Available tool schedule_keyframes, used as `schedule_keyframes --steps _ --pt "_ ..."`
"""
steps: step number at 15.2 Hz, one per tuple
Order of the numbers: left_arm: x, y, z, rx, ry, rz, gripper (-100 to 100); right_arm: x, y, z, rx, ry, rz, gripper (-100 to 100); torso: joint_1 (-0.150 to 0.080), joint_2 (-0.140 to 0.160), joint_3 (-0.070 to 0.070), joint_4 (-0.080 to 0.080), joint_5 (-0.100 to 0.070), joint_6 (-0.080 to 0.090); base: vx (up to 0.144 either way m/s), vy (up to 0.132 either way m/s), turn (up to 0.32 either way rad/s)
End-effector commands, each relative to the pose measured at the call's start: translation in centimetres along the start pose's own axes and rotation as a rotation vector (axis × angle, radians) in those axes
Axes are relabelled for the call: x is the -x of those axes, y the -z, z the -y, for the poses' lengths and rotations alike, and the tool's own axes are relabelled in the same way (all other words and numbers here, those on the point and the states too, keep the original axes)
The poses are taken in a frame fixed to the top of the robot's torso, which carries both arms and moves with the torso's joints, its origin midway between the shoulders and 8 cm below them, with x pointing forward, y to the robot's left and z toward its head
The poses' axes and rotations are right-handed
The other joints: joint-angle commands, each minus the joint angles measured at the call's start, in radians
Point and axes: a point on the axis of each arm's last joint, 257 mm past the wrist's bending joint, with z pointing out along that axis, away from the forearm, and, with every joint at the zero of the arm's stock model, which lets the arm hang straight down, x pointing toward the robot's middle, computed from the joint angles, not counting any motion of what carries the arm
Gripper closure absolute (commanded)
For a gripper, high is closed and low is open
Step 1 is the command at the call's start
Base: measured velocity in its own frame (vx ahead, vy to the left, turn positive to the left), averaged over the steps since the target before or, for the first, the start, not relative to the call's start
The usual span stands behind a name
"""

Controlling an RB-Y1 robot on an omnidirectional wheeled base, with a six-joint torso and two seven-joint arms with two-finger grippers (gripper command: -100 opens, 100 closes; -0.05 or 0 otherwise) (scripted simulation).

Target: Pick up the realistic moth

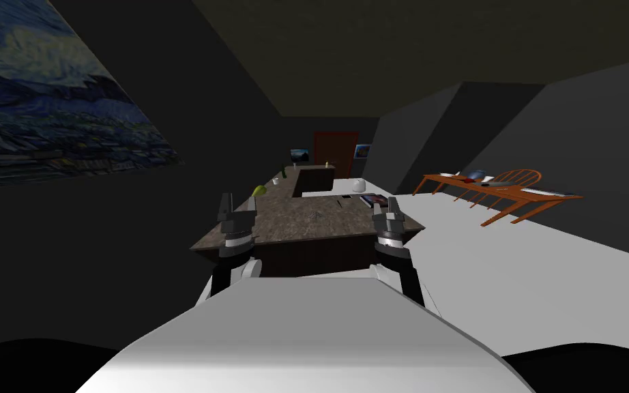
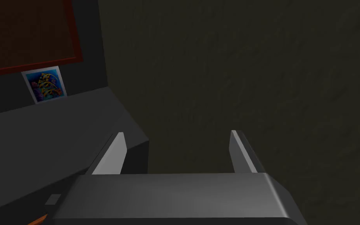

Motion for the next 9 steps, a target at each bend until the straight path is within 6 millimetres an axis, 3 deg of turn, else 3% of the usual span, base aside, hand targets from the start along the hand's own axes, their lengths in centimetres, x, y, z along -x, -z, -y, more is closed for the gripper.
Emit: schedule_keyframes --steps 1,9 --pt "0.0 0.0 0.0 0.0 0.0 0.0 0 -0.5 0.1 0.4 -0.008 0.018 -0.035 -100 0.0 0.0 0.0 0.0 0.0 0.0 -0.003 0.007 0.045" --pt "0.0 0.0 0.0 0.0 0.0 0.0 0 -2.6 1.5 3.9 -0.074 0.123 -0.208 -100 0.002 0.001 0.001 0.0 0.0 0.0 -0.016 0.024 0.105"
